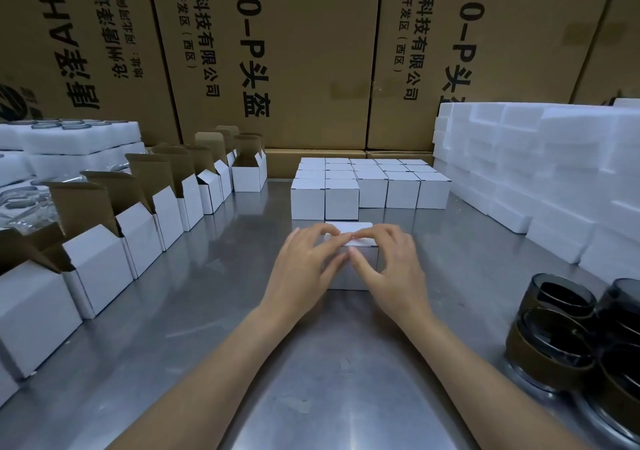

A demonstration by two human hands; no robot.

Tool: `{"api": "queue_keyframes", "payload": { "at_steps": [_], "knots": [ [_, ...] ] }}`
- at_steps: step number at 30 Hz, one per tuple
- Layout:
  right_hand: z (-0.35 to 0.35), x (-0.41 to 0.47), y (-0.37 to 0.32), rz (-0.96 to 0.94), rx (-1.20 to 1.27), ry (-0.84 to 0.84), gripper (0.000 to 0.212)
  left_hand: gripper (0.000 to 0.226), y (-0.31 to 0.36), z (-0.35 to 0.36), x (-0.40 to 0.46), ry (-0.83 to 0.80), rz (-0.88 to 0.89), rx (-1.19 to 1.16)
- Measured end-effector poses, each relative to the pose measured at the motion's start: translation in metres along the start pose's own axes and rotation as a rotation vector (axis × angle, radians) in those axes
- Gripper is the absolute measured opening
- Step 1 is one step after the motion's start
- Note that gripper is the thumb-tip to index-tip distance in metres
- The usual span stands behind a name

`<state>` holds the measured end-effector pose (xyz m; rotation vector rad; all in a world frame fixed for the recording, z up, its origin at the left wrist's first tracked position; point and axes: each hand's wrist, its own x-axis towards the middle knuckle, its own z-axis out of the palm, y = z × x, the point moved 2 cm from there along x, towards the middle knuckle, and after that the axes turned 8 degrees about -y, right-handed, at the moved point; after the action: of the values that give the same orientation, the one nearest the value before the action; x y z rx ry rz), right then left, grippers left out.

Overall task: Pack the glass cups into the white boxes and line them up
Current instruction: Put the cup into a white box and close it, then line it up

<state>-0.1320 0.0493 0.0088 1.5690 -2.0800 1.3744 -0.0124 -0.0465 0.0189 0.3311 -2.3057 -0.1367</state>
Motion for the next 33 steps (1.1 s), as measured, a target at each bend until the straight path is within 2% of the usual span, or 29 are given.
{"api": "queue_keyframes", "payload": {
  "at_steps": [5,8,11,14,16,18,22,30,33],
  "knots": [
    [0.004,0.006,0.006,0.071,-0.109,0.002,0.017,0.067,-0.007,0.02,-0.005,-0.254,-0.101,0.018],
    [0.005,0.011,0.013,0.14,-0.165,0.003,0.022,0.079,-0.014,0.029,-0.004,-0.321,-0.157,-0.034],
    [0.004,0.02,0.026,0.287,-0.249,-0.034,0.031,0.081,-0.029,0.03,-0.001,-0.27,-0.319,-0.143],
    [0.006,0.032,0.041,0.428,-0.264,-0.124,0.047,0.079,-0.052,0.03,0.006,-0.193,-0.584,-0.307],
    [0.009,0.042,0.049,0.461,-0.248,-0.144,0.051,0.073,-0.07,0.029,0.013,-0.091,-0.738,-0.357],
    [0.012,0.051,0.057,0.467,-0.248,-0.136,0.051,0.064,-0.087,0.028,0.02,0.023,-0.812,-0.389],
    [0.019,0.071,0.074,0.472,-0.273,-0.111,0.049,0.059,-0.114,0.034,0.036,0.079,-0.842,-0.473],
    [0.036,0.113,0.107,0.466,-0.241,-0.087,0.04,0.074,-0.145,0.054,0.065,-0.051,-0.798,-0.496],
    [0.042,0.124,0.113,0.459,-0.215,-0.1,0.038,0.072,-0.152,0.059,0.074,-0.071,-0.795,-0.515]
  ]
}}
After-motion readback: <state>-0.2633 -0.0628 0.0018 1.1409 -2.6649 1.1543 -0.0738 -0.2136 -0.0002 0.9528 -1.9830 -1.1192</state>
